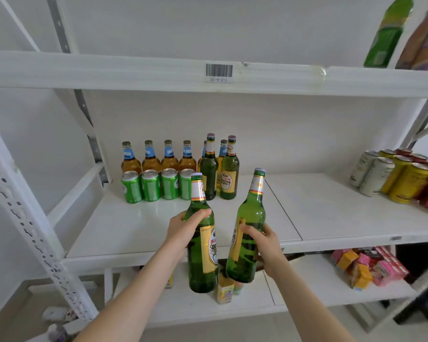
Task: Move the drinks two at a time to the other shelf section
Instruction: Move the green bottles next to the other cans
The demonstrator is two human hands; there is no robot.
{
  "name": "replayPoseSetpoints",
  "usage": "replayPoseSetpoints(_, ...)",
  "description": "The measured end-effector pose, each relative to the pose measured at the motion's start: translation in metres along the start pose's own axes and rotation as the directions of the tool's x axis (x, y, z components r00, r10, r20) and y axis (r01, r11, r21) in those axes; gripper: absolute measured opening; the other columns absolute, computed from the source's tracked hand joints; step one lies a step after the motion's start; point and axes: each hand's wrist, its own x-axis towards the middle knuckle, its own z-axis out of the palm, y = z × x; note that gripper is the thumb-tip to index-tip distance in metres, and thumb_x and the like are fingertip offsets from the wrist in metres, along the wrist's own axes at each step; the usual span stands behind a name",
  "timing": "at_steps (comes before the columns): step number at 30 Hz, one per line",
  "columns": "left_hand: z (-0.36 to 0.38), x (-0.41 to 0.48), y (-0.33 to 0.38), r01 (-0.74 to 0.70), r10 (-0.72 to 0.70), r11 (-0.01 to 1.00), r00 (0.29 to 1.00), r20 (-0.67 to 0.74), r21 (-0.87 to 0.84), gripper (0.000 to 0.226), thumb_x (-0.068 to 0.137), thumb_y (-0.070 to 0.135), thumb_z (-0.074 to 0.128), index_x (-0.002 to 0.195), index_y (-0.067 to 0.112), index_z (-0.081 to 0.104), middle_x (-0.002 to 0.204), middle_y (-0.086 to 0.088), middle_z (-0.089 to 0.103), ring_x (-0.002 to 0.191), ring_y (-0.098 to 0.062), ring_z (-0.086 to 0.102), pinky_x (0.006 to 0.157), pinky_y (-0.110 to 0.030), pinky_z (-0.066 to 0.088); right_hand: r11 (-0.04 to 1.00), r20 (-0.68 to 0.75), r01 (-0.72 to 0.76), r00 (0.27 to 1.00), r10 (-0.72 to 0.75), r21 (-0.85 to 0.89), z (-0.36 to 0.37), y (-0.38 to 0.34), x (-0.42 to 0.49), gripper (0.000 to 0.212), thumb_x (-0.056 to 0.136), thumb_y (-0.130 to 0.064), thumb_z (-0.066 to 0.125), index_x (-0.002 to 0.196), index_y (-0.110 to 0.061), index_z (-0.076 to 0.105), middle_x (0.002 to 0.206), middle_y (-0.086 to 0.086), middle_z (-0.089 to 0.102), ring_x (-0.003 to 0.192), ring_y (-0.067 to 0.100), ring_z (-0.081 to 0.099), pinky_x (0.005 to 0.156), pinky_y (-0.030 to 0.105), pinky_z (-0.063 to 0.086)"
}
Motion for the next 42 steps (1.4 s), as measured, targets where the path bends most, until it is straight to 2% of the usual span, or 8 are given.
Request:
replayPoseSetpoints(8,0.097,-0.018,-0.006,-0.002,0.001,1.0,0.999,0.035,0.014,0.038,0.075,0.044,0.077,0.097,0.014,0.069,0.09,-0.007,0.074,0.084,-0.021,0.069,0.062,-0.028,0.048,0.998,-0.042,-0.016,0.999,0.013,-0.056,-0.101,-0.004,0.01,0.038,0.076,-0.027,0.079,0.11,-0.022,0.062,0.102,0.008,0.07,0.093,0.026,0.069,0.082,0.047,0.058)
replayPoseSetpoints(13,0.149,-0.008,-0.007,-0.01,0.006,0.998,0.997,0.071,0.055,0.038,0.075,0.046,0.077,0.096,0.015,0.069,0.092,-0.007,0.074,0.088,-0.023,0.069,0.068,-0.03,0.051,1.0,-0.086,-0.02,0.996,0.018,-0.015,-0.15,-0.009,0.021,0.038,0.077,-0.024,0.078,0.111,-0.018,0.062,0.101,0.01,0.071,0.09,0.027,0.07,0.072,0.04,0.059)
replayPoseSetpoints(19,0.213,0.023,0.0,-0.044,0.03,0.994,0.99,0.135,0.103,0.04,0.077,0.048,0.075,0.098,0.015,0.066,0.093,-0.007,0.073,0.09,-0.024,0.068,0.076,-0.035,0.054,1.0,-0.126,0.01,0.992,-0.009,0.004,-0.201,-0.019,0.055,0.031,0.079,-0.025,0.076,0.106,-0.023,0.06,0.102,0.008,0.068,0.092,0.025,0.067,0.071,0.038,0.056)
replayPoseSetpoints(22,0.243,0.04,0.006,-0.064,0.048,0.993,0.986,0.158,0.101,0.037,0.08,0.044,0.074,0.098,0.013,0.065,0.093,-0.008,0.072,0.088,-0.024,0.068,0.07,-0.032,0.052,1.0,-0.137,0.021,0.99,-0.021,-0.002,-0.222,-0.024,0.076,0.029,0.08,-0.025,0.076,0.104,-0.024,0.06,0.102,0.008,0.068,0.092,0.025,0.067,0.069,0.037,0.056)
replayPoseSetpoints(29,0.327,0.078,0.017,-0.089,0.067,0.99,0.98,0.187,0.112,0.039,0.075,0.043,0.078,0.097,0.013,0.068,0.09,-0.009,0.075,0.085,-0.025,0.071,0.068,-0.031,0.054,0.998,-0.193,0.058,0.98,-0.055,0.011,-0.294,-0.043,0.132,0.036,0.077,-0.024,0.078,0.109,-0.019,0.061,0.104,0.011,0.068,0.096,0.03,0.067,0.087,0.051,0.056)
replayPoseSetpoints(33,0.379,0.09,0.018,-0.091,0.067,0.988,0.981,0.184,0.124,0.039,0.073,0.044,0.079,0.094,0.013,0.069,0.088,-0.008,0.076,0.084,-0.026,0.072,0.074,-0.035,0.058,0.998,-0.187,0.063,0.981,-0.062,0.003,-0.341,-0.056,0.155,0.036,0.076,-0.024,0.079,0.107,-0.02,0.061,0.104,0.01,0.069,0.096,0.03,0.067,0.087,0.051,0.056)
replayPoseSetpoints(37,0.437,0.089,0.021,-0.1,0.082,0.99,0.982,0.172,0.1,0.036,0.077,0.042,0.077,0.096,0.013,0.068,0.089,-0.008,0.074,0.084,-0.024,0.071,0.065,-0.028,0.052,0.998,-0.145,0.057,0.988,-0.059,-0.018,-0.393,-0.068,0.175,0.035,0.075,-0.024,0.079,0.105,-0.022,0.06,0.103,0.01,0.068,0.097,0.029,0.066,0.088,0.051,0.055)
replayPoseSetpoints(42,0.503,0.08,0.021,-0.079,0.071,0.995,0.991,0.115,0.064,0.036,0.076,0.042,0.078,0.096,0.013,0.069,0.088,-0.008,0.075,0.083,-0.023,0.071,0.065,-0.029,0.052,0.996,-0.077,0.049,0.996,-0.055,-0.07,-0.456,-0.083,0.194,0.035,0.074,-0.024,0.08,0.104,-0.024,0.061,0.103,0.008,0.069,0.096,0.027,0.067,0.087,0.05,0.056)
